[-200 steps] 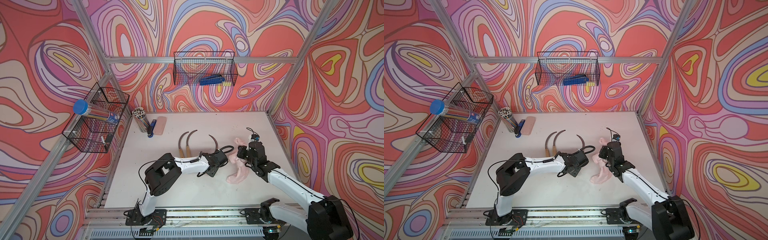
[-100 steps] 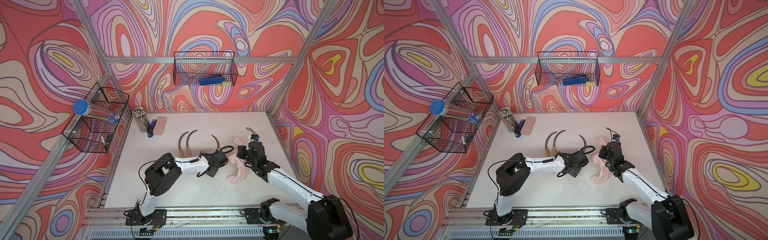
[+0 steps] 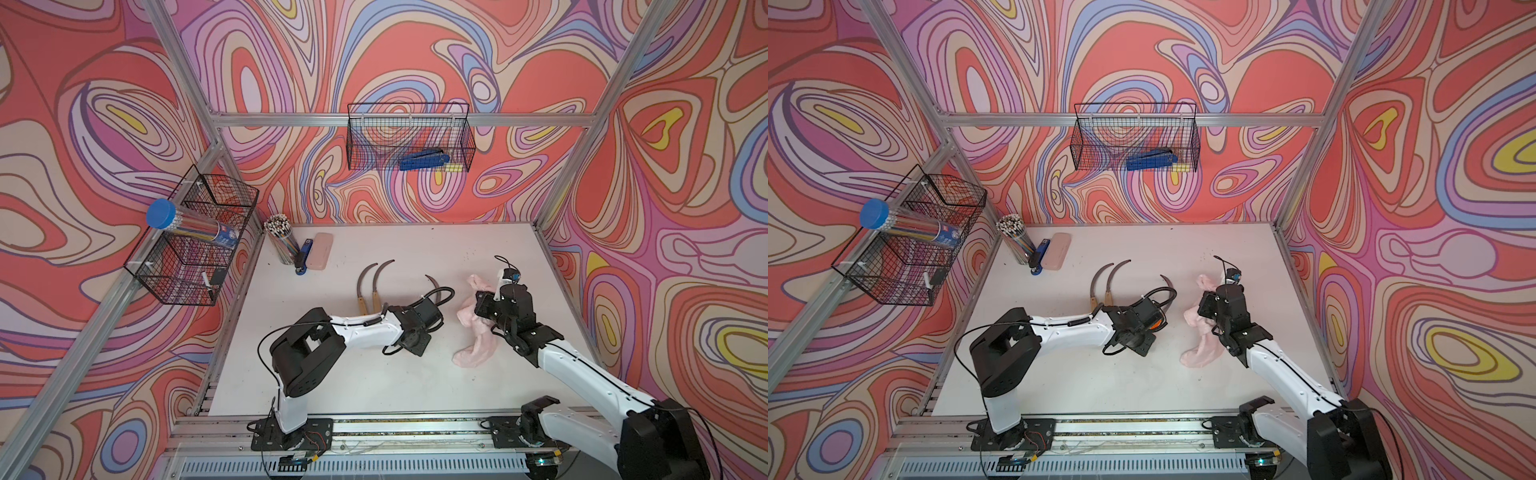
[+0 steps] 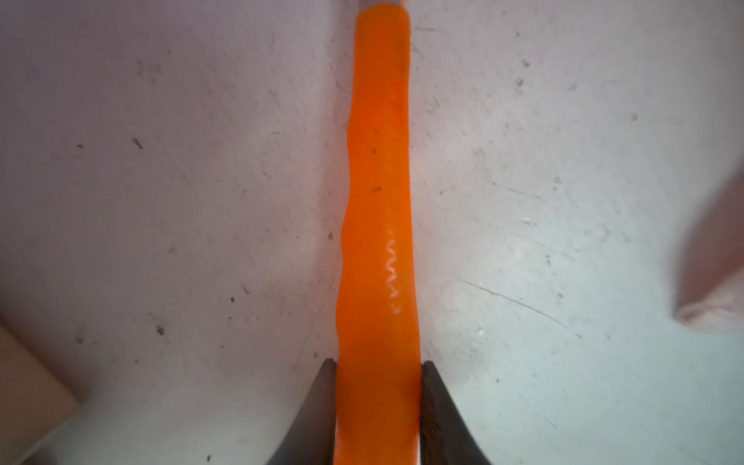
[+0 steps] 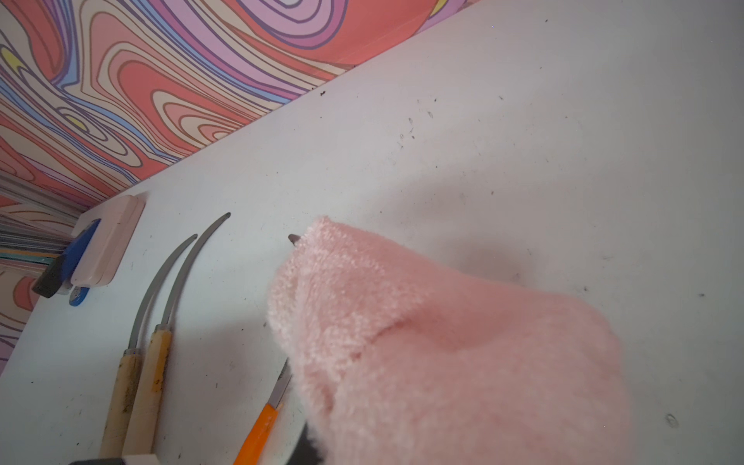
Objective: Wipe small sickles with rags
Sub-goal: Pick up the small sickle from the center of the board, then wipe the small sickle.
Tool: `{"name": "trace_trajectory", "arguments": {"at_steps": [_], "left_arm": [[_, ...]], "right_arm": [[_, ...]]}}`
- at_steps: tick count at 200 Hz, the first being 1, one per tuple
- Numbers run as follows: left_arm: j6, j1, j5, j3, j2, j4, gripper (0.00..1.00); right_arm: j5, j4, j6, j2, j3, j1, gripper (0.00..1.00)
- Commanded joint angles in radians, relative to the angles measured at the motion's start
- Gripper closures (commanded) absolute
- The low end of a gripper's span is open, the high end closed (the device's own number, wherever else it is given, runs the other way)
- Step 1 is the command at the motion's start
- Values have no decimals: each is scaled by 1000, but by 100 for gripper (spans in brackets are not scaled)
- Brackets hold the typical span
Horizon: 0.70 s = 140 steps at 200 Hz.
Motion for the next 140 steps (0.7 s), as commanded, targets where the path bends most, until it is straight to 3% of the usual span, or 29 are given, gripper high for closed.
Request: {"name": "trace_trajectory", "arguments": {"at_steps": [1, 39, 76, 100, 140], "left_arm": [[-39, 46, 164, -52, -105, 96, 100], [-93, 95, 329, -143, -223, 252, 100], [-183, 168, 542, -246, -316, 469, 100], [-303, 217, 678, -340, -350, 689, 100], [-535, 301, 764, -507, -332, 1072, 100]], "right_arm": [[-25, -6, -26, -72, -21, -4, 100], [-129, 30, -55, -148, -58, -3, 100], [-248, 102, -72, -125, -80, -3, 100], [-362, 200, -80, -109, -111, -3, 100], [-417, 278, -73, -89, -134, -4, 100]]}}
